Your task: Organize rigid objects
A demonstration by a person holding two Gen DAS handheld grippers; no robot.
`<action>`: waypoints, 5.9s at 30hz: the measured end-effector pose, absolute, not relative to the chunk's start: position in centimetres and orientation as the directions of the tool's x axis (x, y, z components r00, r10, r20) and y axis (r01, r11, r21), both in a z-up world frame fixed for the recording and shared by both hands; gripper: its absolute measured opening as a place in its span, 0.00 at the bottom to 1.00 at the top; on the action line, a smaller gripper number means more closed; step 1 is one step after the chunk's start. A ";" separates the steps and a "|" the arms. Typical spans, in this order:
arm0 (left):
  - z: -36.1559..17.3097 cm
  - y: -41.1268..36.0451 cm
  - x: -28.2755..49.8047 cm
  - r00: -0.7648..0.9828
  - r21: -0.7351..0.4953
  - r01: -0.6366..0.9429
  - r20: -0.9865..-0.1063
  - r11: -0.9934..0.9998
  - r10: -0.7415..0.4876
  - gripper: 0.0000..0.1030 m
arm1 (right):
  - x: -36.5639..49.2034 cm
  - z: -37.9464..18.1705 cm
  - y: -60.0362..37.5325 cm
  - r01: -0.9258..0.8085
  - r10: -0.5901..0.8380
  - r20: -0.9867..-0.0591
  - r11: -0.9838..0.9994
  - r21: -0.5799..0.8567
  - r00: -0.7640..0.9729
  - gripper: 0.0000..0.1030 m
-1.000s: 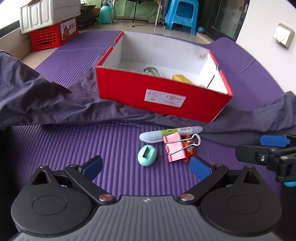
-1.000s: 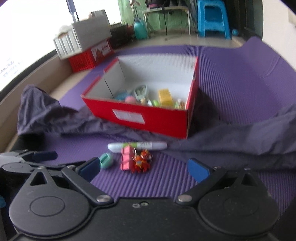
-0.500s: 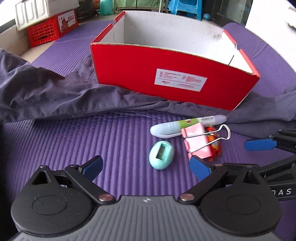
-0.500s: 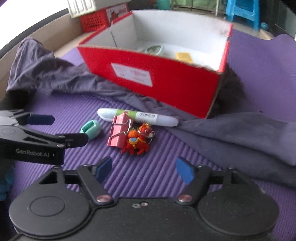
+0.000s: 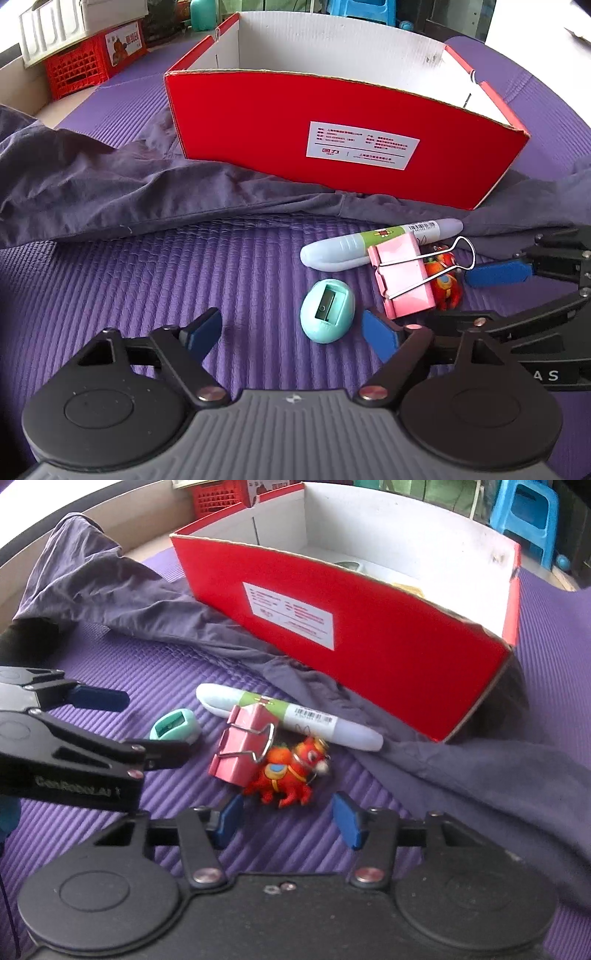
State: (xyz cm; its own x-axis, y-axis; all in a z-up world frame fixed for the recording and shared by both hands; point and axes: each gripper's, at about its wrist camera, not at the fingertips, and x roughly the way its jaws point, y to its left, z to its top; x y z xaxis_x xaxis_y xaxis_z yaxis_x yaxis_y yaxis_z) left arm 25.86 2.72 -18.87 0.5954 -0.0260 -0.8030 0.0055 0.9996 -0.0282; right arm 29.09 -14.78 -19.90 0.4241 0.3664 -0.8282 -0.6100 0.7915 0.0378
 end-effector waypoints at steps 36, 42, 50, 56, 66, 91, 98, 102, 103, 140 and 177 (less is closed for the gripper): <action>-15.3 2.7 24.8 0.604 -0.113 0.040 -0.789 0.993 -0.114 0.29 | 26.1 -16.4 -18.0 -0.479 0.407 -0.765 0.865 0.148 0.499 0.25; -12.5 2.1 23.8 0.616 -0.151 0.059 -0.773 0.987 -0.155 0.29 | 25.0 -14.4 -18.5 -0.456 0.412 -0.753 0.874 0.168 0.513 0.02; -9.2 1.9 22.8 0.653 -0.150 0.077 -0.739 0.986 -0.164 0.29 | 24.0 -12.5 -19.1 -0.474 0.395 -0.755 0.871 0.128 0.523 0.20; -9.2 2.0 22.3 0.650 -0.147 0.076 -0.743 0.986 -0.161 0.29 | 24.3 -13.9 -19.1 -0.504 0.407 -0.763 0.855 0.125 0.502 0.66; -11.9 2.5 23.1 0.610 -0.157 0.055 -0.777 0.986 -0.158 0.29 | 27.5 -18.3 -17.2 -0.530 0.343 -0.826 0.846 0.063 0.448 0.56; -10.4 2.4 22.9 0.609 -0.168 0.049 -0.776 0.985 -0.163 0.29 | 25.7 -15.9 -17.8 -0.483 0.325 -0.810 0.874 0.060 0.488 0.35; -7.9 2.1 22.7 0.633 -0.145 0.062 -0.759 0.987 -0.151 0.29 | 24.5 -10.8 -18.3 -0.497 0.358 -0.778 0.865 0.068 0.516 0.35; -5.9 2.1 23.1 0.652 -0.127 0.069 -0.745 0.989 -0.141 0.29 | 24.5 -7.9 -18.3 -0.499 0.367 -0.755 0.864 0.061 0.543 0.35; -5.4 2.1 23.4 0.656 -0.124 0.070 -0.742 0.990 -0.139 0.29 | 24.6 -7.2 -18.2 -0.500 0.366 -0.749 0.864 0.053 0.552 0.35; -6.0 2.5 44.2 0.635 0.093 0.082 -0.773 0.992 0.020 0.29 | 42.9 -7.3 -13.6 -0.416 0.249 -0.727 0.907 -0.056 0.640 0.35; -11.0 3.2 46.2 0.530 0.067 0.025 -0.847 0.997 0.044 0.30 | 44.3 -12.4 -12.8 -0.409 0.261 -0.792 0.912 0.015 0.552 0.53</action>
State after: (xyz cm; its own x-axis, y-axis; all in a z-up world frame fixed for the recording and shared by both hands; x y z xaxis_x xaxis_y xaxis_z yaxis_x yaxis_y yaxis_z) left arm 46.15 3.18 -10.97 0.5295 0.0439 -0.8472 0.0245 0.9975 0.0670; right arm 44.27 -12.76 -12.43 0.5524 0.2607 -0.7917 -0.4093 0.9123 0.0148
